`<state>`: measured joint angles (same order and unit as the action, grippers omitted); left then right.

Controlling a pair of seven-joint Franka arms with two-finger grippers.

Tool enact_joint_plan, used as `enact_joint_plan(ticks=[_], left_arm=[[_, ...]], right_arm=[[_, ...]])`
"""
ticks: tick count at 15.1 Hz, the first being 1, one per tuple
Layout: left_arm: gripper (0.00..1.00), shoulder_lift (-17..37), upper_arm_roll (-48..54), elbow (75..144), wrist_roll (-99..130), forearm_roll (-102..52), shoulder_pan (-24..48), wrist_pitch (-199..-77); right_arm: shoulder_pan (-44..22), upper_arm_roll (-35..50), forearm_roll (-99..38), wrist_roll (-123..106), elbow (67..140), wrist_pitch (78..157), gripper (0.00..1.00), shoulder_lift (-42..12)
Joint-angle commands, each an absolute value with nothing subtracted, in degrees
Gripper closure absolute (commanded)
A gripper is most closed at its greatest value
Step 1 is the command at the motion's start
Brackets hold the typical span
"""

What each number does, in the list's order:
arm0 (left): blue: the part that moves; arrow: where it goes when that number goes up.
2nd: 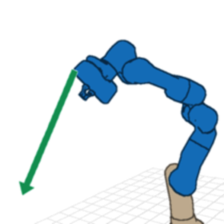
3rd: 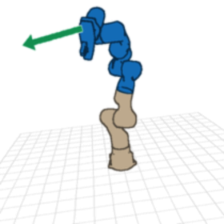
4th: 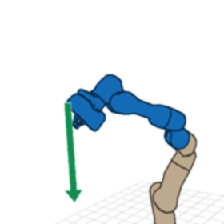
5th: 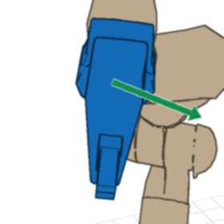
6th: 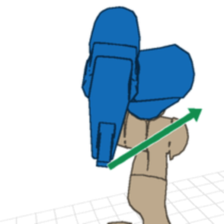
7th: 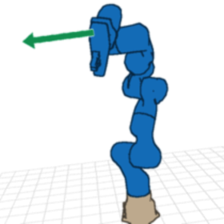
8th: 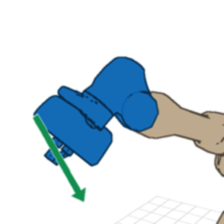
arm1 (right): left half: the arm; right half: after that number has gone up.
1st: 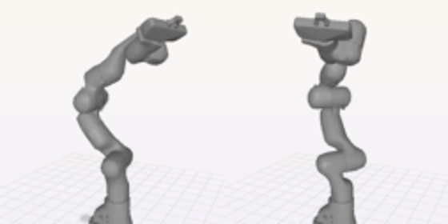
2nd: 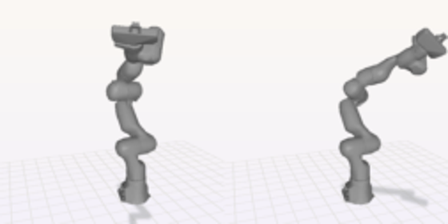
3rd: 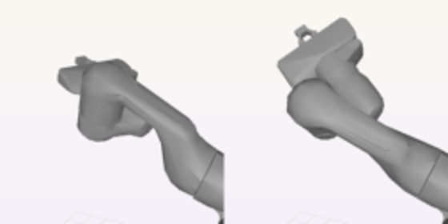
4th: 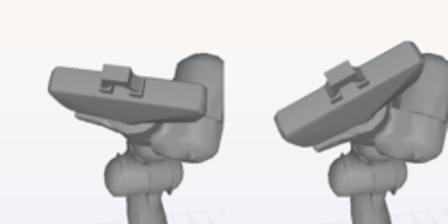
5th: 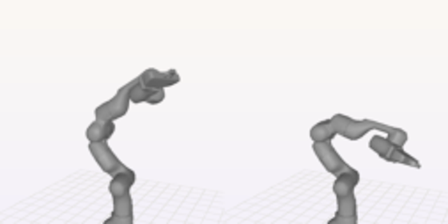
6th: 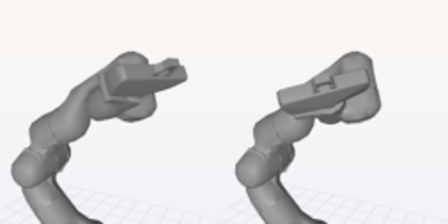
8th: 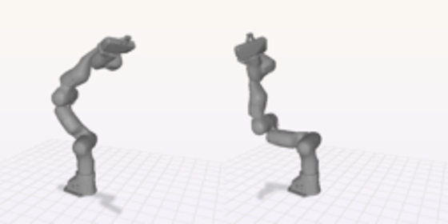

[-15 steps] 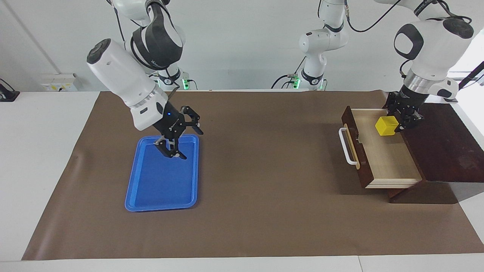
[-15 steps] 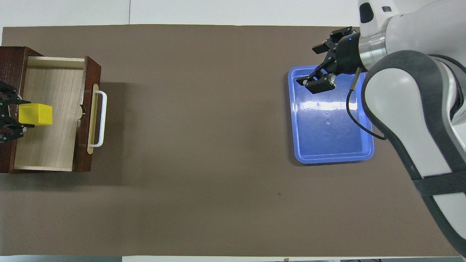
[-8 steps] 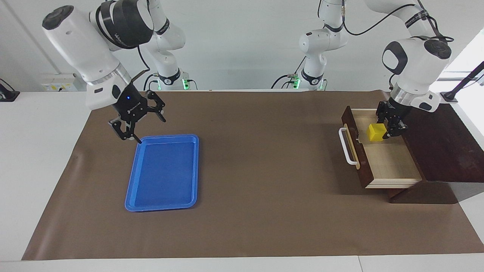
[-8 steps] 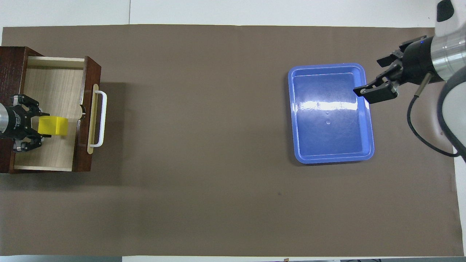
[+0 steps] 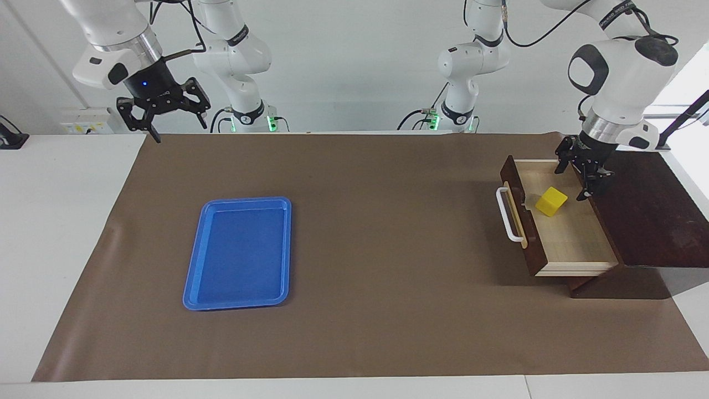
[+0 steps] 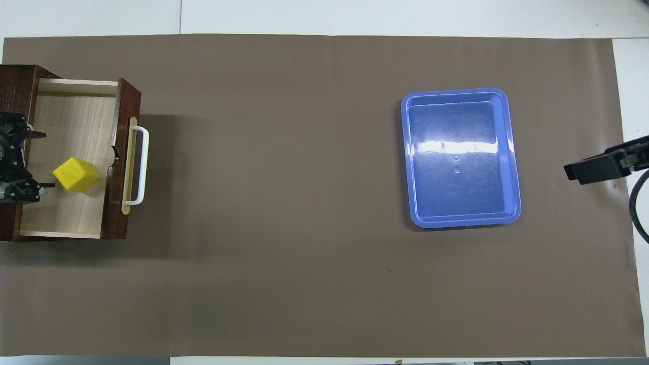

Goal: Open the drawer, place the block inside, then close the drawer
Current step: 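Push the drawer closed with the left gripper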

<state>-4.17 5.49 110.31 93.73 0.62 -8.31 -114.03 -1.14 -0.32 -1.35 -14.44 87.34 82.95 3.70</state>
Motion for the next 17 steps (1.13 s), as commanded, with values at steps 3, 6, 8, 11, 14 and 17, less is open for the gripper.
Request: enact_joint_plan(ticks=[3,6,8,11,14,17], left_arm=[[0.0,-2.37,5.36,109.5,98.96,0.53,2.36,-113.11],[0.0,-2.37,5.36,113.1,98.7,1.14,5.44,-114.17],[0.0,-2.37,5.36,113.82,98.27,2.98,4.93,-114.61],[0.0,-2.02,5.27,117.5,96.24,3.43,3.96,-121.01],[0.0,-0.97,5.27,117.69,94.58,6.5,1.6,-121.73],[0.0,-0.88,5.19,117.51,89.66,6.5,-1.65,-121.9]], right_arm=[[-0.97,-1.84,1.76,-4.93,93.06,80.94,0.0,7.55],[-0.44,-2.02,1.67,-3.16,98.24,85.4,0.0,9.05],[-0.35,-2.11,1.67,-2.99,99.4,89.54,0.0,8.27],[-0.44,-2.2,0.79,-0.97,99.23,91.14,0.0,6.07],[-0.79,-2.2,0.09,-0.44,98.09,93.08,0.0,3.96],[-0.79,-2.2,-0.61,0.17,96.85,92.99,0.0,3.16]])
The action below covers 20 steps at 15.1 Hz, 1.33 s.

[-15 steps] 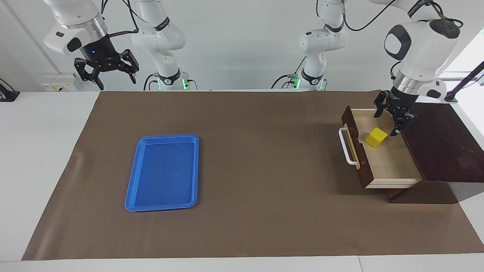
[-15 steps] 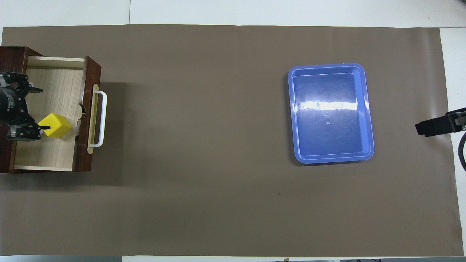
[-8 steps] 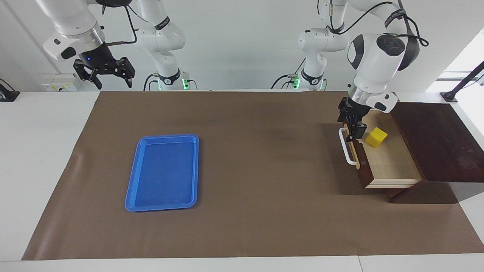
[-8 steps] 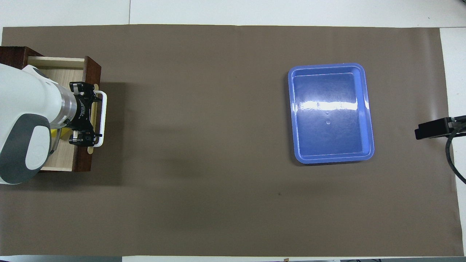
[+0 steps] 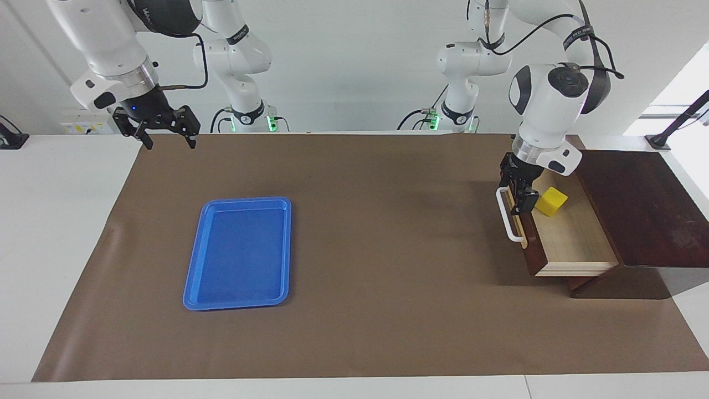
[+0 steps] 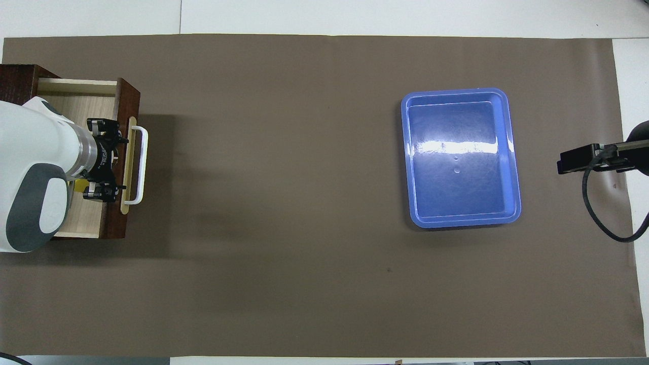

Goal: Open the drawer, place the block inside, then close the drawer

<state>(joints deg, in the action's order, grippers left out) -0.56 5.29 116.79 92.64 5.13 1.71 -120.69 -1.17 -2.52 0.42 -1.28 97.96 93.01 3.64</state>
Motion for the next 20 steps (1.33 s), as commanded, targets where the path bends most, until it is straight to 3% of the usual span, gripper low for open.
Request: enact_joint_plan(ticks=[1,10,14,17,20], left_arm=[[0.0,-0.79,5.19,117.07,88.34,6.59,-2.54,-121.9],[0.0,0.97,5.1,114.52,79.55,9.4,-14.23,-125.51],[0.0,0.71,5.36,110.94,77.79,9.4,-13.27,-123.5],[0.0,0.09,5.98,102.77,73.24,8.62,-10.12,-113.15],[0.0,-0.96,6.33,100.81,55.8,7.91,-7.13,-106.63]], right_arm=[[-0.53,-2.2,-0.53,0.09,97.29,92.99,0.0,3.25],[-0.35,-2.2,-0.79,0.09,96.06,92.46,0.0,2.64],[-0.35,-2.2,-0.53,-0.35,96.68,92.72,0.0,3.07],[-0.44,-2.2,-0.53,-0.35,96.68,92.55,0.0,3.25],[-0.26,-2.2,-0.53,-0.44,96.68,92.46,0.0,3.25]])
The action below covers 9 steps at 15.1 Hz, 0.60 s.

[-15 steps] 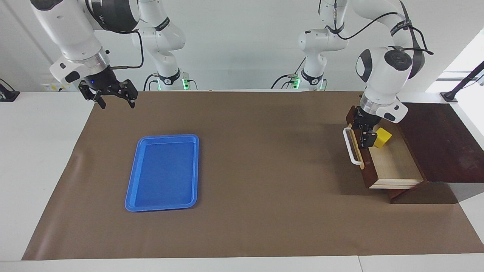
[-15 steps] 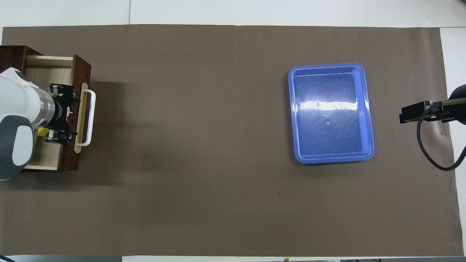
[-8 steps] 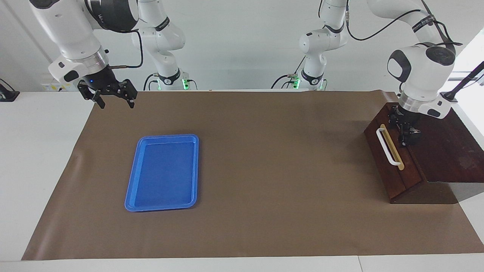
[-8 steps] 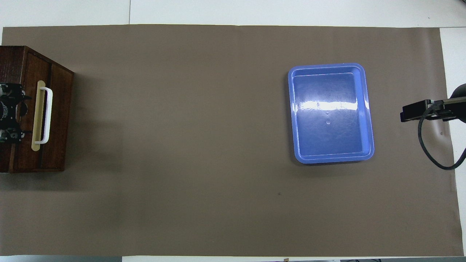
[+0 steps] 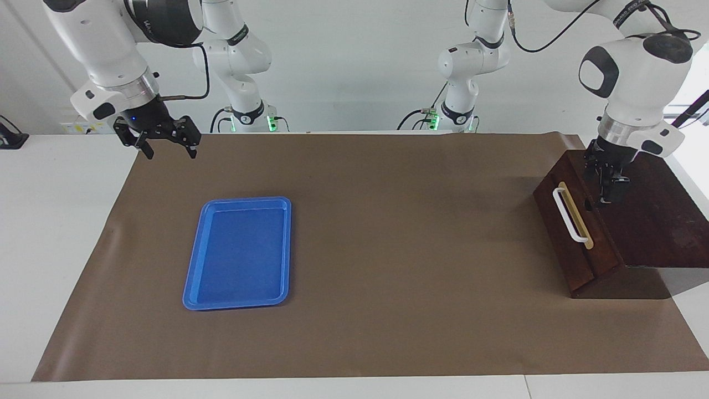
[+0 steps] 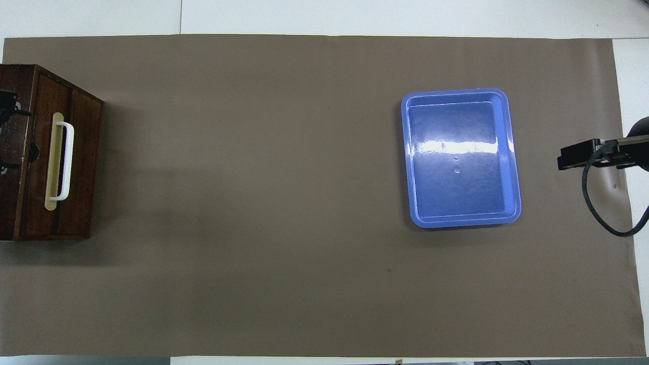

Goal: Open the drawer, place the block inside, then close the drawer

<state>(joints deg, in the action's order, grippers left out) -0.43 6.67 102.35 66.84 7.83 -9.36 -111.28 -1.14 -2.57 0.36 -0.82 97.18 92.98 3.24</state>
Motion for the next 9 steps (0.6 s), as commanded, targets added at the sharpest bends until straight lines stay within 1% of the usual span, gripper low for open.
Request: enact_joint_plan(ticks=[1,4,5,7,9], left_arm=[[0.0,-1.23,6.33,100.81,48.68,6.95,-7.03,-104.78],[0.0,-2.11,5.63,100.46,28.0,1.34,-7.82,-103.01],[0.0,-1.94,5.28,99.24,24.47,-0.07,-7.82,-101.01],[0.0,0.51,5.36,92.5,19.8,0.35,-7.56,-91.8],[0.0,0.36,5.45,91.14,14.45,0.53,-7.73,-88.43]], right_arm=[[-0.26,-2.2,-0.53,-0.44,96.68,92.46,0.0,3.25],[-0.35,-2.11,-0.53,-0.44,96.68,92.46,0.0,3.25],[-0.35,-2.11,-0.53,-0.44,96.68,92.46,0.0,3.25],[-0.35,-2.11,-0.53,-0.44,96.68,92.46,0.0,3.25],[-0.26,-2.11,-0.53,-0.44,97.03,92.2,0.0,3.43]])
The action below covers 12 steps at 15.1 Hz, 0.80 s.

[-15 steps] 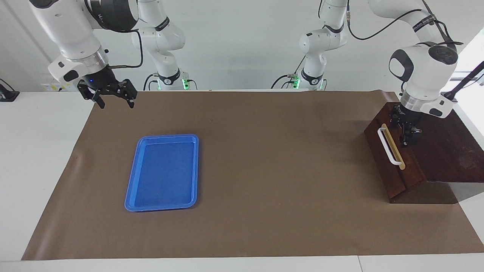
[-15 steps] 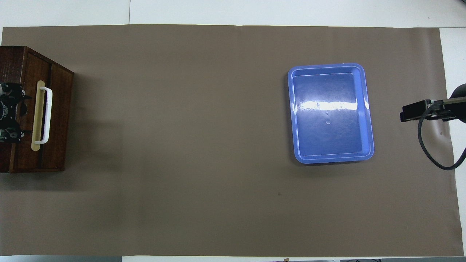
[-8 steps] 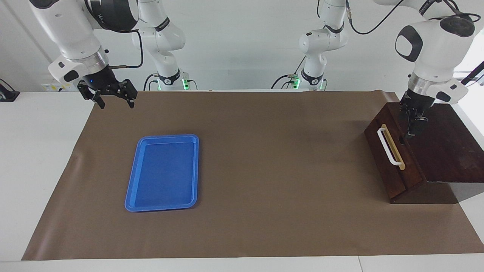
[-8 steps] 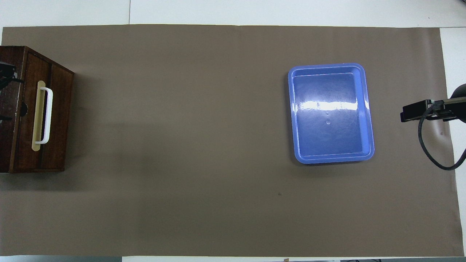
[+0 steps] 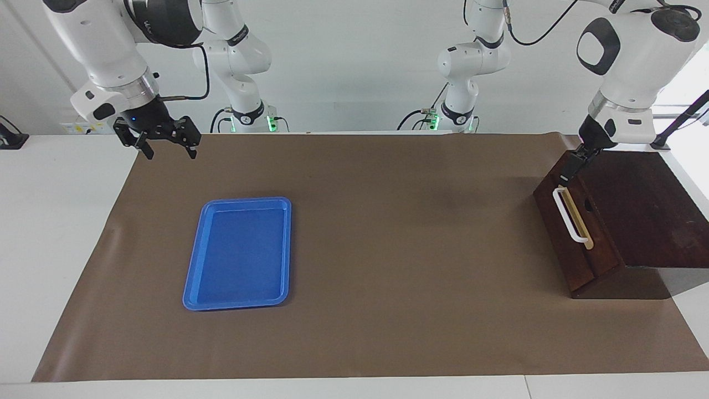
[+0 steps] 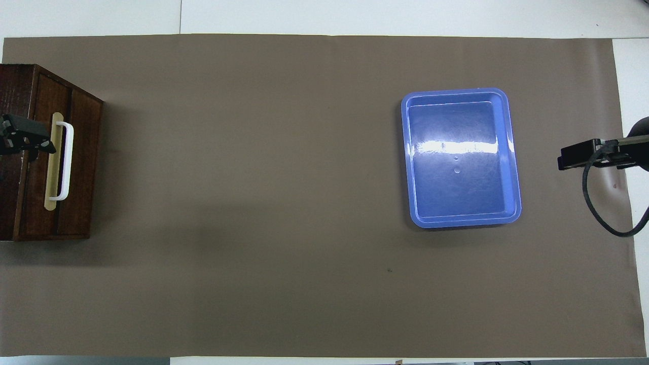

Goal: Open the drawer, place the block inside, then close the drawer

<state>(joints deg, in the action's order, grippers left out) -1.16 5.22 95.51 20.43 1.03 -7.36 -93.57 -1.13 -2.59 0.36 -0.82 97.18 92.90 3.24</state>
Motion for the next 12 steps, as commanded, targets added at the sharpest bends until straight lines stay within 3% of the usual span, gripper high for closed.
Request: enact_joint_plan(ticks=[1,6,12], left_arm=[[0.0,0.09,5.45,91.66,11.37,0.35,-7.13,-88.77],[0.0,-5.01,5.45,95.62,9.76,0.09,-6.24,-88.25],[0.0,-3.69,5.19,94.31,2.9,-0.09,-2.99,-88.07]], right_arm=[[-0.26,-2.11,-0.53,-0.44,97.03,92.11,0.0,3.43],[-0.35,-2.11,-0.53,-0.44,97.12,92.11,0.0,3.43],[-0.26,-2.11,-0.53,-0.44,97.03,92.11,0.0,3.34]])
